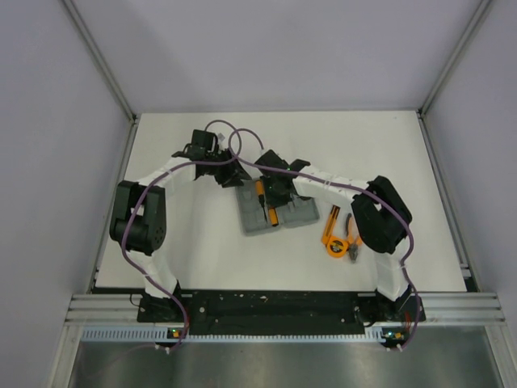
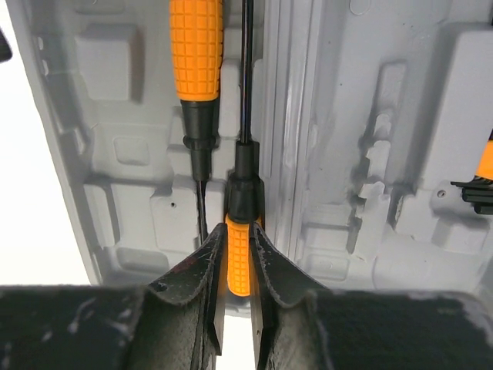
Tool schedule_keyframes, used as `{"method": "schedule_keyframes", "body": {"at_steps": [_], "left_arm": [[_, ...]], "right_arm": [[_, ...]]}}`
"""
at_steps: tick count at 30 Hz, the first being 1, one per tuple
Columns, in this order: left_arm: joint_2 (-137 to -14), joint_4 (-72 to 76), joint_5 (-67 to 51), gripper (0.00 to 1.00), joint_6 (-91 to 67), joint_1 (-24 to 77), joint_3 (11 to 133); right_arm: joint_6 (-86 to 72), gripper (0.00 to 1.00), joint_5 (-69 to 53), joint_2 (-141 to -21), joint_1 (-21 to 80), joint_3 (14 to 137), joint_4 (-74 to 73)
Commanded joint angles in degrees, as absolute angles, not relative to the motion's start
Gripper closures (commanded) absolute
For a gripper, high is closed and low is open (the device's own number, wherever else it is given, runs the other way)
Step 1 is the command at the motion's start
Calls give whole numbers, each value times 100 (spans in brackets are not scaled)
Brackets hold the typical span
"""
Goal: Pack the tool kit
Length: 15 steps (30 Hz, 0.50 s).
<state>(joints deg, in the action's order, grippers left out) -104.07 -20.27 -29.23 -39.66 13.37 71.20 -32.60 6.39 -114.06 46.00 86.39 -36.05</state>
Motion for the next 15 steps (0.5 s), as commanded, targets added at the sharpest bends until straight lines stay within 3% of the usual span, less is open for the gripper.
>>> {"method": "schedule_keyframes", "body": {"at_steps": [1,15], "left_arm": [[-10546,-1170,-3445,57,-4157,1353,7374],[-11215,-131,-3437,73,-4702,1819,7479]], "right_arm": [[-3278,85,695,-11057,4632,8746,-3621],[-3603,91,571,-11267,4623,8464,-3612]]}}
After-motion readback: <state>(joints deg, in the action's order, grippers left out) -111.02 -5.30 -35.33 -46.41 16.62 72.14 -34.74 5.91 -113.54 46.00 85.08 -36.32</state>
